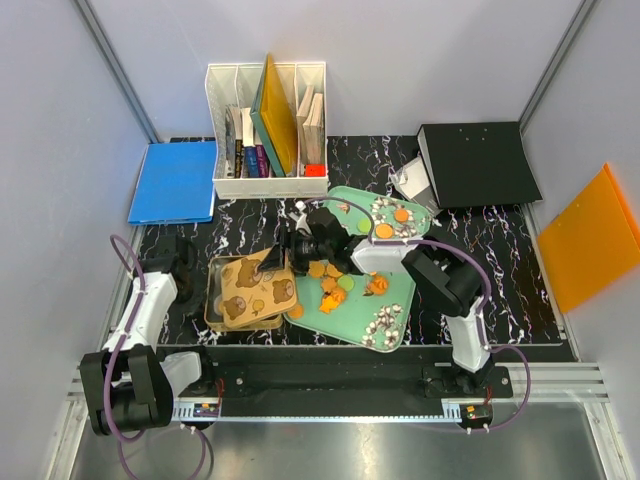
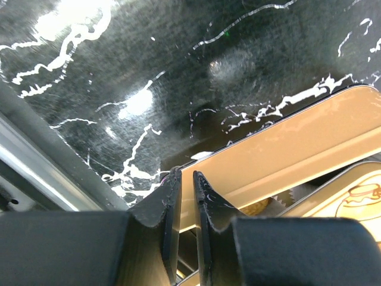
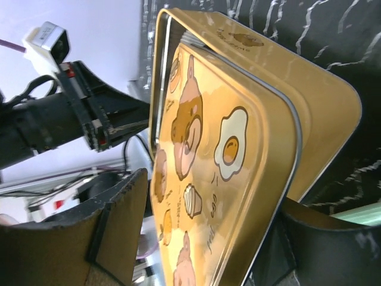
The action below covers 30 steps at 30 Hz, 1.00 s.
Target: Pack the cookies
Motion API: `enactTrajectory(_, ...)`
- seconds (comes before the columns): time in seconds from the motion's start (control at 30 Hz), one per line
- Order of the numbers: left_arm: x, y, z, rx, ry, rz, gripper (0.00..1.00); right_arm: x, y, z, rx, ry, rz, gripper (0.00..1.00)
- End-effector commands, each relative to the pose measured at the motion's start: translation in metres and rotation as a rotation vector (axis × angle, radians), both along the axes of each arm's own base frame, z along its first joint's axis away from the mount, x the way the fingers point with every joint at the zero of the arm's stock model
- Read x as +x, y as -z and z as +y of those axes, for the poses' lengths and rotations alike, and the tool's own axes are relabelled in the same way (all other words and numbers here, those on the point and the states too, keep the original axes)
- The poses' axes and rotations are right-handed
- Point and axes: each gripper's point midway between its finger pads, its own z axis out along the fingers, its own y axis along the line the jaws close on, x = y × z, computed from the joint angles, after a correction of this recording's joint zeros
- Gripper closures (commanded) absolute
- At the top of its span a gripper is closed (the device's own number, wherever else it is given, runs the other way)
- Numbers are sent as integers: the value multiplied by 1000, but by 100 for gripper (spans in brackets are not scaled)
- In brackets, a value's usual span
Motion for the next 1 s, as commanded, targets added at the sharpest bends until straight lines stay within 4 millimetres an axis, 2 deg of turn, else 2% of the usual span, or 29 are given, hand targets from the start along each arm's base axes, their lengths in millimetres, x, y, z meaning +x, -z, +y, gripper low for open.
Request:
enactTrajectory(0.0, 4, -1, -10, -57, -3, -34, 83, -8, 86, -57, -395, 35, 22, 30)
enactTrajectory(0.07, 5, -1, -11, -58, -1, -35, 83, -11, 91, -66, -447, 24, 20, 30)
enactTrajectory(0.33, 8, 0, -13, -70, 8, -36, 83, -2, 75, -71, -472, 33, -61, 30)
enactTrajectory(0.47, 11, 1, -13, -74, 13, -45, 85, -1, 74, -77, -505, 28, -82, 30)
enactTrajectory(0.67, 19, 3, -13, -79, 14, -51, 87, 0, 75, -82, -520, 22, -103, 35)
enactTrajectory(0.77, 21, 2, -13, -80, 17, -52, 87, 0, 73, -84, -522, 21, -116, 32)
enactTrajectory(0.97, 22, 1, -13, -82, 17, -62, 87, 9, 52, -89, -518, 43, -199, 26)
